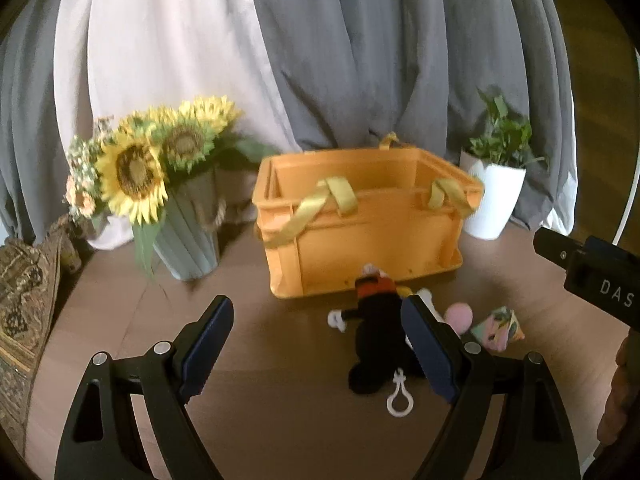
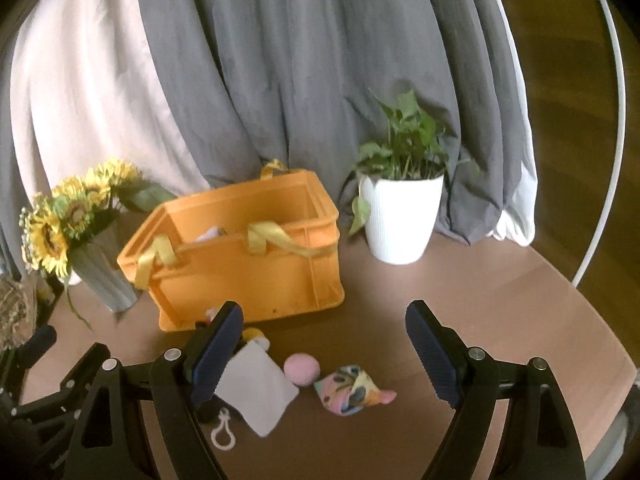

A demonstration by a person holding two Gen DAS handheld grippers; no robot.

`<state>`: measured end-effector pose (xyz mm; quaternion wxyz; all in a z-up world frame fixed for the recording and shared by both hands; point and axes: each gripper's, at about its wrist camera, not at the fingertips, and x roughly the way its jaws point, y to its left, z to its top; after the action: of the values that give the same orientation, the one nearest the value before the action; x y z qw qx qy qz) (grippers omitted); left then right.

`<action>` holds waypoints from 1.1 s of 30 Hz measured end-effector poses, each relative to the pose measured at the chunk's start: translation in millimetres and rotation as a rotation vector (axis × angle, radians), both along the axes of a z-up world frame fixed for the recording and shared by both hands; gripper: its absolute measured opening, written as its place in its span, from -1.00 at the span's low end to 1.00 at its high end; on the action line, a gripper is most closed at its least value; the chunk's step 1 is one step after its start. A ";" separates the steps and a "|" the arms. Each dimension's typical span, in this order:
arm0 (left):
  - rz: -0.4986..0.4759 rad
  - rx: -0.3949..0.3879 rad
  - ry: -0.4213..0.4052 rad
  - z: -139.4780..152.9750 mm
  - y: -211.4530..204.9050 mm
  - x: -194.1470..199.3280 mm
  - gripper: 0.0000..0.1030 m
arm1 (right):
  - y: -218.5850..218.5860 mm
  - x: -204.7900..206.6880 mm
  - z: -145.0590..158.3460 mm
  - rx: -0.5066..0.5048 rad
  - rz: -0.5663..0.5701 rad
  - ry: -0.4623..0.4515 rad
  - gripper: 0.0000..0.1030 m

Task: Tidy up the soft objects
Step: 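Withdraw both tools from the crate toward the remaining toys on the table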

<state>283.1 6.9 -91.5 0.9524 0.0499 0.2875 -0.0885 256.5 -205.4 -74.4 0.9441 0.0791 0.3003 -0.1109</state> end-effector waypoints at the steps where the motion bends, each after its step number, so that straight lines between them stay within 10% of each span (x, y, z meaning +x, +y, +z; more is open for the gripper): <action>1: -0.002 0.003 0.006 -3.0 -0.3 -0.2 0.67 | 0.1 -0.3 -2.8 0.003 0.000 0.006 0.64; 33: -0.102 0.096 0.157 -93.0 -30.4 14.7 0.47 | -15.2 4.0 -91.7 0.019 0.017 0.182 0.64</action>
<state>297.8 -23.6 -184.4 0.9176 0.1028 0.3625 -0.1268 260.5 -220.6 -166.1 0.9130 0.0749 0.3866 -0.1067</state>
